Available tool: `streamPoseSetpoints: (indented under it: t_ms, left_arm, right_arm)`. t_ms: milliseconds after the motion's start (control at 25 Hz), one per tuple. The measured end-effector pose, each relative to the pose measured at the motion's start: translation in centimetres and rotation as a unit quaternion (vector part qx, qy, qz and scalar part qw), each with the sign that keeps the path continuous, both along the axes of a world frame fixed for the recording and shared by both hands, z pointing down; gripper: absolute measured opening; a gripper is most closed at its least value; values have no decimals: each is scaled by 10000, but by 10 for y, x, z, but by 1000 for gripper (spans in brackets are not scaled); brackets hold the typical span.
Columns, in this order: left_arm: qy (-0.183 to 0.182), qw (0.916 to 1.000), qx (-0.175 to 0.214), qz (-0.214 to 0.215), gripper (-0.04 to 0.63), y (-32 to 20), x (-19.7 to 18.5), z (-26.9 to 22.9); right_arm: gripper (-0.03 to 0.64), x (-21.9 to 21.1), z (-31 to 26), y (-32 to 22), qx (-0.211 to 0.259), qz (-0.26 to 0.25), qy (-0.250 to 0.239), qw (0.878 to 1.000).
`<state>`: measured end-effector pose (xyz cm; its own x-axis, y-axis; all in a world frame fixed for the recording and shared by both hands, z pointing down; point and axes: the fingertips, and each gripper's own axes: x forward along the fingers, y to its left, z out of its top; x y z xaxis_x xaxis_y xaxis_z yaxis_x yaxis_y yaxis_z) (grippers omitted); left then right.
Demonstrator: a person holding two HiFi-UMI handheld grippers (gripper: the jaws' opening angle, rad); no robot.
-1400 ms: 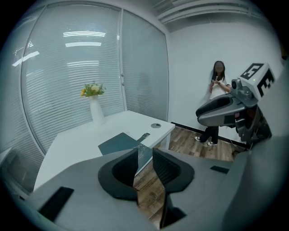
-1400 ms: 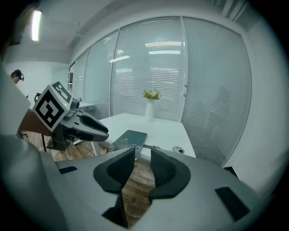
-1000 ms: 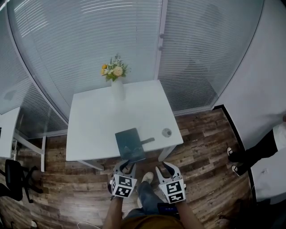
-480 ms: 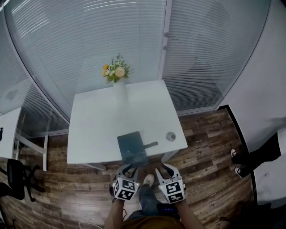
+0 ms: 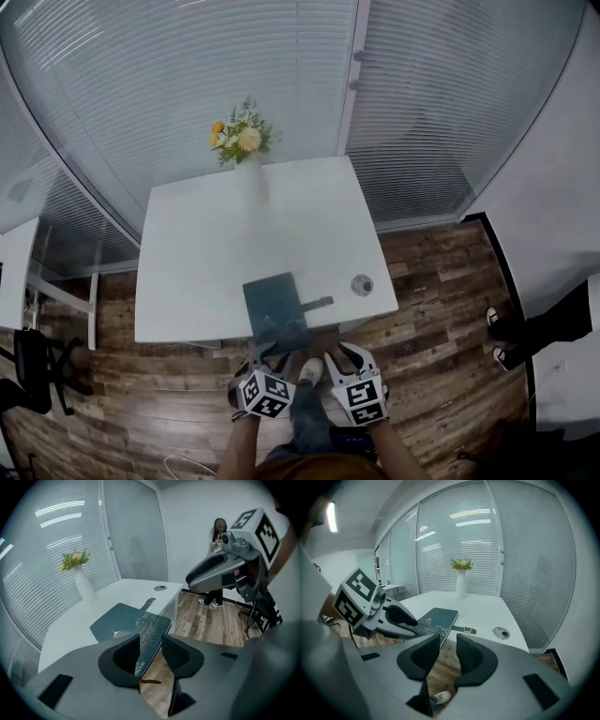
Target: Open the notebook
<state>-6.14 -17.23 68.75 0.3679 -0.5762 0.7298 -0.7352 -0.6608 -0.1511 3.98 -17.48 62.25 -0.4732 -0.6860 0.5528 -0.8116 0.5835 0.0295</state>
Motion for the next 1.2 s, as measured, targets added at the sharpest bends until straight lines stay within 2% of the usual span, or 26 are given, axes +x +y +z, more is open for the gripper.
streamPoseSetpoints:
  t_ms: [440,800,1080,1200]
  left_arm:
    - [-446,9976,-38,525,190,-7,14,27]
    - [-569,9967,33,583,191,-11,17,33]
    - [-894,9934,178,698,191,-14,18,36]
    - [-916,9933,128,693,192,-15,17,37]
  right_arm:
    - [123,12,11,3,-217,193,-370,9989]
    - [117,18,10,5,-254,218,-337,9989]
    - [114,17,3,-1,-204,213,-351,9990]
    - [114,15,2,-1,-175,203,-344,9990]
